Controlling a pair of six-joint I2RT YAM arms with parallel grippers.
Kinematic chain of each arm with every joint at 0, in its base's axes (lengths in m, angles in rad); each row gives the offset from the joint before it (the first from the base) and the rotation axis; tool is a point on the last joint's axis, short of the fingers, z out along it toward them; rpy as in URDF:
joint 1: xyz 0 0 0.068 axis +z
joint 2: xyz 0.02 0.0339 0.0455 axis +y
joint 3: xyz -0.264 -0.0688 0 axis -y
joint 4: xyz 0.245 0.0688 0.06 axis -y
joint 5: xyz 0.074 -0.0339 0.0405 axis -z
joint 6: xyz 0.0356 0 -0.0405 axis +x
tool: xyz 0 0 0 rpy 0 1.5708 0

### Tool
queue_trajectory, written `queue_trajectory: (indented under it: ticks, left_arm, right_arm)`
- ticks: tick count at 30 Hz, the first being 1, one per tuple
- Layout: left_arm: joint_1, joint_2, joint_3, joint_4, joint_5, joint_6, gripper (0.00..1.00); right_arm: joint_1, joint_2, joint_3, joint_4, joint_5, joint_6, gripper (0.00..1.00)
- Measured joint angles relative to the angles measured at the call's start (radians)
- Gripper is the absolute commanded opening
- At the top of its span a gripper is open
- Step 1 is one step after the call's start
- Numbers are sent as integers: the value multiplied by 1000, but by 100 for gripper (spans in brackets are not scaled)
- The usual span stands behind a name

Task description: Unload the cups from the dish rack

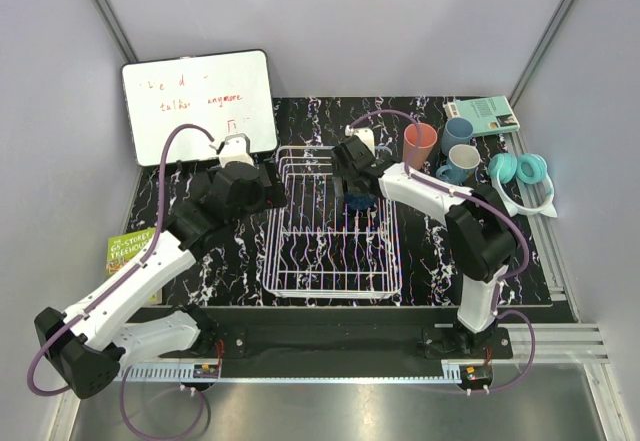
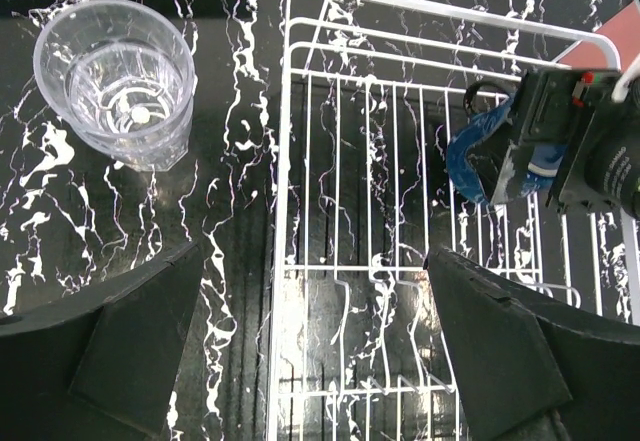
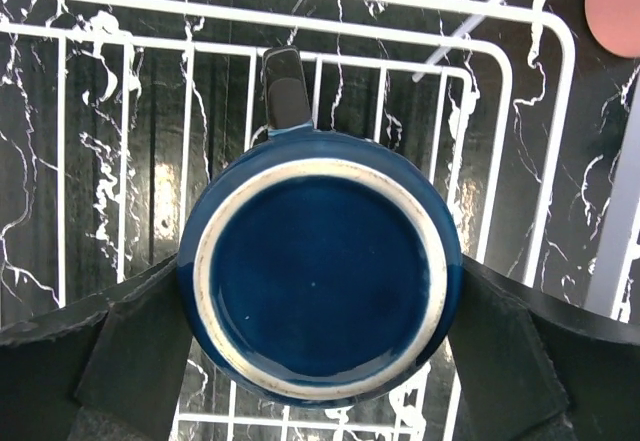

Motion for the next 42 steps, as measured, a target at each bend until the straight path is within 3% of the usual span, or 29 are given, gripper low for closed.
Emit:
queue_trajectory:
  ticks: [2,4,5,7,20,29,36,42]
  left_arm:
    - [0,0,-2,1,0,-1,99]
    - [-1,-2,-5,2,0,-4,99]
    - [-1,-2,-6,2,0,-5,99]
    - [-1,-2,-7,2,0,-6,99]
    - [-1,-1,-16,19,13,-17,99]
    - [-1,-7,-107,132,101,-61,99]
    - [-1,-96,-259,329,215,-139,99]
    - [-1,-208,-401,576,308,-200,99]
  right_arm:
    - [0,11,11,3,3,-2,63]
    - [0,14,16,5,7,-6,40]
    - [0,14,16,7,10,-6,19]
    - [0,14,16,7,13,-5,1]
    - [0,-64,-53,-23,-3,15,0]
    - [0,-367,-134,-21,-148,55,0]
    - [-26,-578,-231,87,-327,126,0]
    - [-105,-684,-437,306,-525,263,0]
